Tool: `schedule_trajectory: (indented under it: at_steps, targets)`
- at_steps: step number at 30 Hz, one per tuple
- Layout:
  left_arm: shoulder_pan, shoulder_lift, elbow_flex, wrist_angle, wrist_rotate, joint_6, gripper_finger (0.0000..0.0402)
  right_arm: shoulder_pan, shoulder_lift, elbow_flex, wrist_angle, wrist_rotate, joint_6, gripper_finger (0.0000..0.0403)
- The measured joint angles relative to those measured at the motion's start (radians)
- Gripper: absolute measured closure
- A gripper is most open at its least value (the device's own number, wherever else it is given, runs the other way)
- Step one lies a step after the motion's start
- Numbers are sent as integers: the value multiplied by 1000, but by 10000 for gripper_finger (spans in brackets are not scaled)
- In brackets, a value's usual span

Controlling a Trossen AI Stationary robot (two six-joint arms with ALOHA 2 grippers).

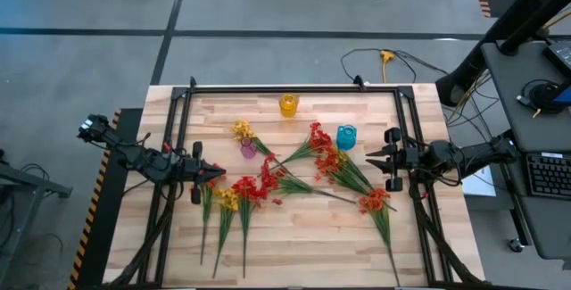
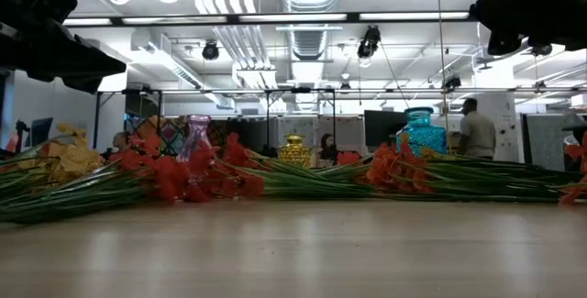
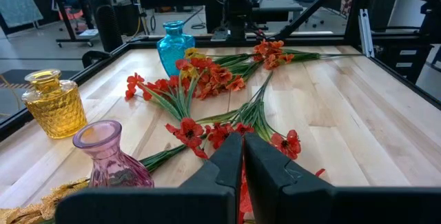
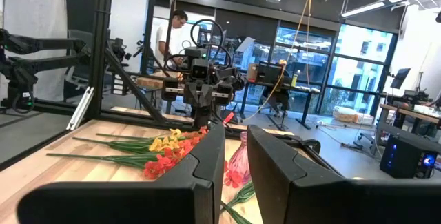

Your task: Sort flowers into vase by color

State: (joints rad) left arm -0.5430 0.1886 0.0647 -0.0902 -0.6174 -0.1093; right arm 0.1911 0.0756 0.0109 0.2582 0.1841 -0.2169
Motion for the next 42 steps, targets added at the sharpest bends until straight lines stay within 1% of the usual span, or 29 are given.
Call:
schedule_trajectory:
  at_steps: [12,16,17,19,22,23,26,28,29,31,35,37,40,42]
  targets:
    - [0,0,0,0,0,9,402,0,0,0,0,0,0,346]
    - [0,0,0,4,-2,158,402,0,0,0,0,0,0,346]
    - [0,0,-1,29,-2,172,402,0,0,0,0,0,0,346]
    - [0,2,-6,147,0,129,402,0,0,0,0,0,0,346]
    - [0,2,-10,353,-1,-43,402,0,0,0,9,0,12,346]
    - [0,3,-10,417,-2,-77,402,0,0,0,9,-1,67,346]
    - [1,0,-10,602,-2,-106,402,1,0,0,9,1,342,346]
    - [1,0,-3,670,-2,-109,402,-2,0,0,30,53,378,346]
    - [1,0,3,691,-2,-109,402,-2,0,0,54,80,379,346]
    - [1,0,23,711,-2,-109,402,-2,-1,0,93,98,382,346]
    - [1,6,54,708,-3,-52,402,-2,0,4,98,97,435,346]
    - [1,6,62,709,-2,-51,402,-2,1,25,47,94,467,346]
    - [2,9,77,710,-2,-69,402,-2,1,76,-20,56,493,346]
    - [2,13,82,710,-2,-40,402,-2,7,118,-67,30,497,346]
